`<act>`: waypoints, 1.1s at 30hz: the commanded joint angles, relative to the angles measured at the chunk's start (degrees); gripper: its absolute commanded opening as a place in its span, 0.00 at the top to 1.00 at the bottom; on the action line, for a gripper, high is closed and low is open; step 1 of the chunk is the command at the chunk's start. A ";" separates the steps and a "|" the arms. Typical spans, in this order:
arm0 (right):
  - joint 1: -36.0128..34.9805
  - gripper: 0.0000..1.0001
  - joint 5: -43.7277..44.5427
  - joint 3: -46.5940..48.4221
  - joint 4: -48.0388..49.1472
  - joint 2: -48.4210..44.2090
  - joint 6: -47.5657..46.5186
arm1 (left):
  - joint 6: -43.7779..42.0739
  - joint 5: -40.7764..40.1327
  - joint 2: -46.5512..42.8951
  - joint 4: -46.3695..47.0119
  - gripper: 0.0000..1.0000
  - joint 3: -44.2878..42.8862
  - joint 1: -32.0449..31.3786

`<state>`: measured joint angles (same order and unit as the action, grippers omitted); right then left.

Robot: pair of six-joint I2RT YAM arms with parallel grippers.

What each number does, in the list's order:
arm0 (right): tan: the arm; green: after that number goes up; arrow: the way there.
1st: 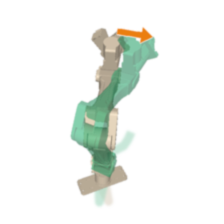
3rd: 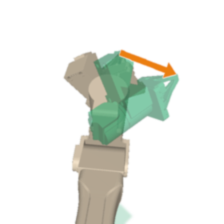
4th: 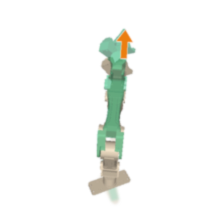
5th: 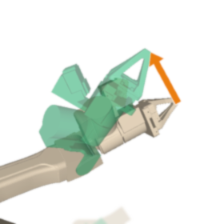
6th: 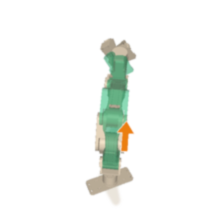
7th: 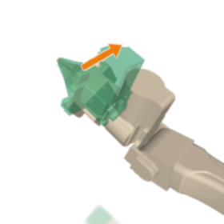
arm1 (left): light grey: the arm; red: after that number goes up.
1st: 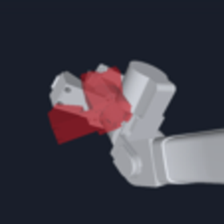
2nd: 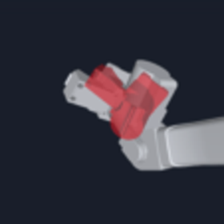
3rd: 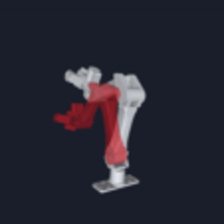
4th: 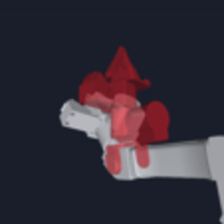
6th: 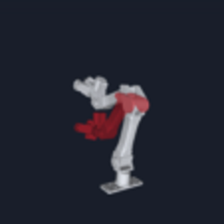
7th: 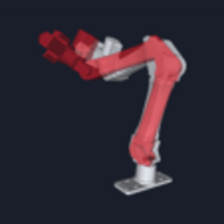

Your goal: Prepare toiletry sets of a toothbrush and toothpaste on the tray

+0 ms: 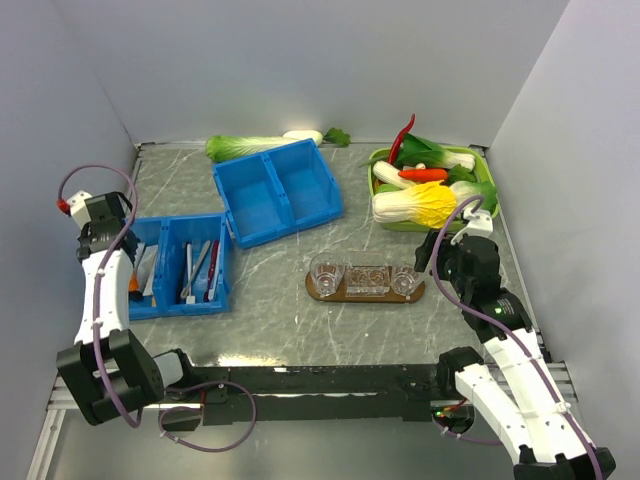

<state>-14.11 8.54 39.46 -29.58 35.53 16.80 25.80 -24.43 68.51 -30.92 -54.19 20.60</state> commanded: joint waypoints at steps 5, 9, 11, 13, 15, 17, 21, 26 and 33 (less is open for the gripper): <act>-0.22 0.17 1.31 1.40 1.37 -0.20 -0.71 | 0.13 1.04 -5.49 4.72 0.99 1.99 0.14; -0.31 0.17 1.22 1.41 1.37 0.24 -0.80 | -0.66 3.41 -9.70 7.44 0.99 3.56 0.06; -0.39 0.17 1.05 1.41 1.37 0.50 -0.80 | -0.93 2.98 -11.29 8.67 0.99 4.62 0.14; -0.31 0.17 0.87 1.32 1.46 0.68 -0.89 | -0.58 1.57 -9.20 9.30 0.97 6.03 0.14; -0.31 0.17 0.96 1.32 1.37 0.95 -0.80 | -0.84 4.63 -5.43 8.07 0.90 5.16 0.14; -0.31 0.17 0.96 1.41 1.28 1.30 -0.89 | -0.75 6.57 1.51 4.84 0.86 3.58 0.14; -0.31 0.17 1.22 1.58 1.02 1.21 -0.80 | -1.02 9.56 9.26 2.26 0.80 0.76 0.32; -0.30 0.17 1.40 1.41 1.02 0.60 -0.80 | -0.93 9.05 11.29 2.26 0.59 1.02 0.67; -0.31 0.17 1.31 1.49 0.93 0.42 -0.80 | -1.28 9.04 15.25 1.65 0.52 -0.47 0.58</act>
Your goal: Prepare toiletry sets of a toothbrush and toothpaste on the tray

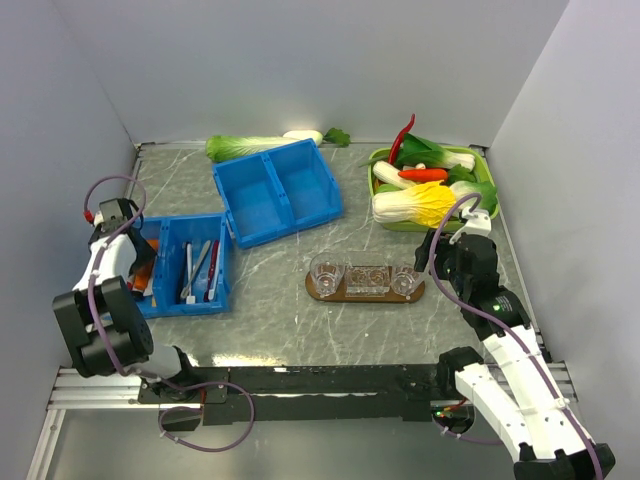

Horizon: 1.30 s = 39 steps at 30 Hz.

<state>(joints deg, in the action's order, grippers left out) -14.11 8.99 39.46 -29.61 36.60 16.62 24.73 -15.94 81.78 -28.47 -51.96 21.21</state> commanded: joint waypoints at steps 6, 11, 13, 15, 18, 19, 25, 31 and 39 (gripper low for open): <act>-0.31 0.17 1.03 1.32 0.95 -1.00 -0.54 | -0.56 1.44 5.75 -1.50 0.50 -3.84 -0.03; -0.31 0.17 0.85 1.32 0.95 -0.74 -0.63 | -1.18 2.32 8.22 -2.03 0.52 -4.90 -0.03; -0.31 0.17 0.85 1.41 1.04 -0.65 -0.54 | -1.18 2.41 9.27 -2.29 0.53 -5.34 0.06; -0.39 0.17 0.85 1.41 1.13 -0.56 -0.63 | -1.26 2.41 10.59 -2.73 0.53 -5.69 -0.03; -0.31 0.17 0.94 1.32 1.13 -0.48 -0.63 | -1.26 2.59 12.43 -3.52 0.53 -6.57 -0.12; -0.31 0.17 0.94 1.41 1.13 -0.39 -0.63 | -1.18 2.50 12.88 -3.70 0.53 -6.83 -0.12; -0.31 0.17 1.03 1.32 1.31 -0.21 -0.71 | -1.00 2.15 13.67 -4.14 0.52 -7.18 -0.12; -0.31 0.17 1.29 1.32 1.30 -0.30 -0.63 | -0.91 1.88 14.90 -4.58 0.66 -7.54 -0.12; -0.39 0.17 1.46 1.23 1.30 -0.74 -0.71 | -1.00 1.88 8.58 -3.26 0.93 -5.26 -0.29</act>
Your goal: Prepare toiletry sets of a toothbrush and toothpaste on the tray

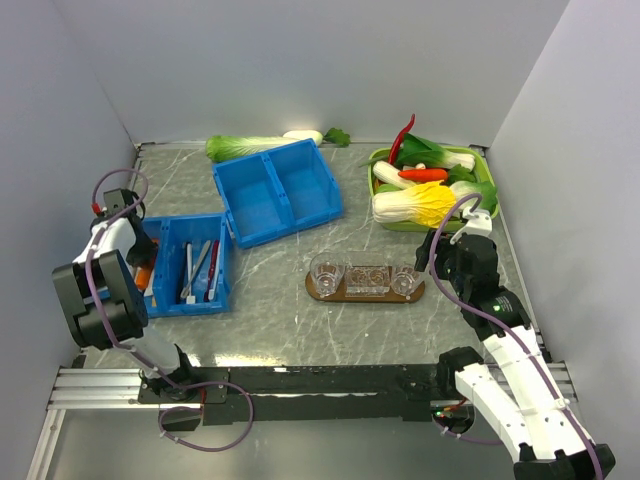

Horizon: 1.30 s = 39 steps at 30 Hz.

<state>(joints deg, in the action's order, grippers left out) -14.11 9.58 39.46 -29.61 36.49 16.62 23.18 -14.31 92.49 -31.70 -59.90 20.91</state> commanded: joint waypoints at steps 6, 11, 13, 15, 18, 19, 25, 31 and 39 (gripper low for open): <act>-0.31 0.17 1.05 1.41 1.13 -0.89 -0.63 | 1.16 -2.21 -9.60 0.94 0.99 4.26 -0.08; -0.31 0.17 1.31 1.41 1.13 -1.16 -0.63 | 1.60 -4.41 -18.29 3.31 0.99 6.46 -0.08; -0.31 0.17 1.40 1.32 0.95 -1.07 -0.63 | 1.61 -4.85 -20.32 4.10 0.99 7.16 -0.08; -0.31 0.17 1.40 1.49 0.86 -0.98 -0.63 | 1.61 -4.59 -20.77 4.54 0.99 7.78 -0.08; -0.31 0.17 1.40 1.49 0.86 -0.89 -0.63 | 0.99 -1.70 -18.14 4.47 0.96 7.79 -0.08; -0.39 0.17 1.40 1.49 0.86 -0.89 -0.63 | 0.90 -0.82 -15.17 3.41 0.93 7.00 -0.16; -0.22 0.17 1.40 1.41 0.86 -0.63 -0.63 | 0.46 1.48 -8.03 1.03 0.75 4.53 -0.08; -0.39 0.17 1.23 1.41 1.04 -0.89 -0.63 | 0.81 -0.37 -6.10 1.56 0.53 4.35 -0.08; -0.31 0.17 1.14 1.40 1.39 -0.90 -0.80 | 0.99 -0.72 -1.96 -0.02 0.50 2.77 -0.16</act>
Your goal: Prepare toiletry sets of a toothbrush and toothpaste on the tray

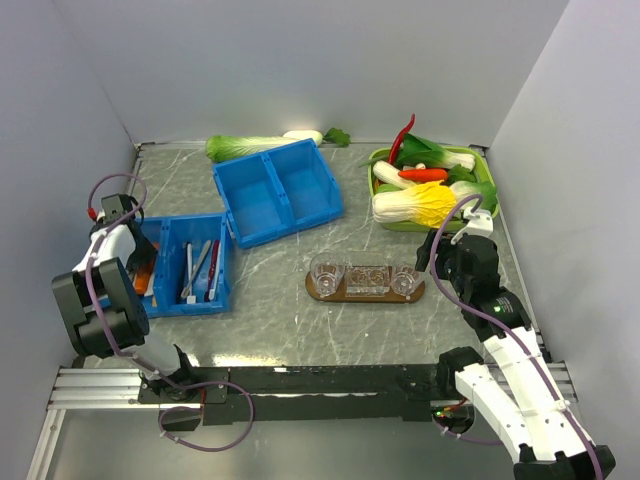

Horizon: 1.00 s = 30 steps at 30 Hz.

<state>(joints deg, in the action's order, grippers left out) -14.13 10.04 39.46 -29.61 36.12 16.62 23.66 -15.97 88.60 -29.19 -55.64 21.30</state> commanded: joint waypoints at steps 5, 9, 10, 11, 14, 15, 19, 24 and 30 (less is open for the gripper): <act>-0.28 0.17 0.77 1.67 1.30 0.09 -0.89 | 0.51 1.02 4.12 -3.15 0.45 -2.28 -0.56; -0.28 0.17 1.21 1.93 1.22 0.44 -0.89 | 0.25 1.55 7.02 -4.12 0.44 -3.42 -0.73; -0.28 0.17 1.29 1.93 1.30 0.27 -0.89 | 0.07 1.81 7.46 -4.38 0.47 -3.69 -0.73; -0.20 0.17 1.38 1.93 1.39 0.27 -0.89 | -0.02 1.99 7.90 -4.56 0.49 -3.95 -0.73; -0.28 0.17 1.47 1.76 1.48 0.18 -0.98 | -0.46 2.87 9.05 -4.91 0.66 -4.22 -1.00; -0.28 0.17 1.56 1.85 1.39 0.09 -0.89 | -0.46 2.87 8.96 -4.91 0.72 -4.22 -1.08; -0.28 0.17 1.65 1.67 1.30 -0.17 -0.89 | -0.37 2.52 6.59 -4.39 0.99 -3.17 -1.17; -0.28 0.17 1.73 1.58 1.39 -0.61 -0.89 | -0.19 2.26 -1.20 -2.54 0.99 -1.23 -1.17; -0.28 0.17 1.82 1.58 1.31 -0.61 -0.80 | 0.86 -0.90 -13.34 1.50 0.99 2.28 -1.08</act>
<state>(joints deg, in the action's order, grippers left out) -14.11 10.96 39.46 -29.61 36.18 16.56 23.46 -14.70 83.46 -30.70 -54.41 20.29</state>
